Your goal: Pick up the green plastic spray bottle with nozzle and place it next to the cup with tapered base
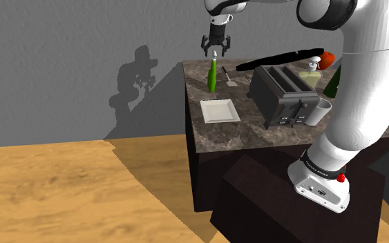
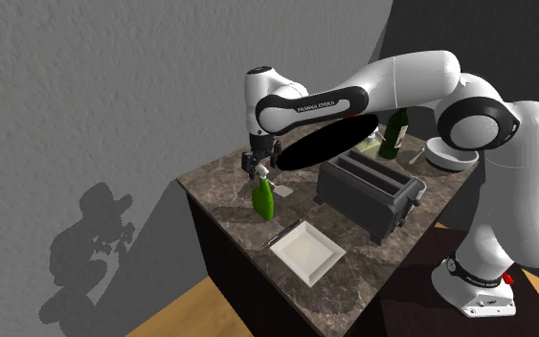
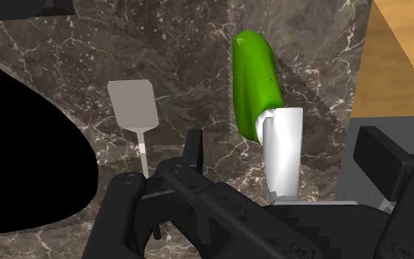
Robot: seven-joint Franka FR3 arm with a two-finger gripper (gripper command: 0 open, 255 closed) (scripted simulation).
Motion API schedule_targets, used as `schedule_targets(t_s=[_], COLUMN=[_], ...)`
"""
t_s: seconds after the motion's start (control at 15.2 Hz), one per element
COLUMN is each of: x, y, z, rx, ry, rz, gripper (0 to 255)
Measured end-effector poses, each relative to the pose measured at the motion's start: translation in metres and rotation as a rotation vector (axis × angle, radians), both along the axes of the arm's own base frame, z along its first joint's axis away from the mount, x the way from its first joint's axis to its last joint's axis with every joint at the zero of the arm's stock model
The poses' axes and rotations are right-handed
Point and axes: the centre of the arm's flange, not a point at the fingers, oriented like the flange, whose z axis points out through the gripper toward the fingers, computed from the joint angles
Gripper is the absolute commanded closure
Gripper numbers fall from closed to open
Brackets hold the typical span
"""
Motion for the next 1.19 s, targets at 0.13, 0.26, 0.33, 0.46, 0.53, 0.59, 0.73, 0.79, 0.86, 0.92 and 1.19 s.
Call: schedule_targets(t_s=[0.13,0.26,0.33,0.46,0.53,0.59,0.73,0.79,0.86,0.92,1.19], x=[0.000,0.000,0.000,0.000,0.000,0.000,0.000,0.000,0.000,0.000,0.001], y=[0.000,0.000,0.000,0.000,0.000,0.000,0.000,0.000,0.000,0.000,0.000], z=[0.000,0.000,0.000,0.000,0.000,0.000,0.000,0.002,0.006,0.011,0.031], rx=[0.000,0.000,0.000,0.000,0.000,0.000,0.000,0.000,0.000,0.000,0.000], ry=[0.000,0.000,0.000,0.000,0.000,0.000,0.000,0.000,0.000,0.000,0.000], rz=[0.000,0.000,0.000,0.000,0.000,0.000,0.000,0.000,0.000,0.000,0.000], gripper=[255,255,255,255,255,255,255,255,255,255,255])
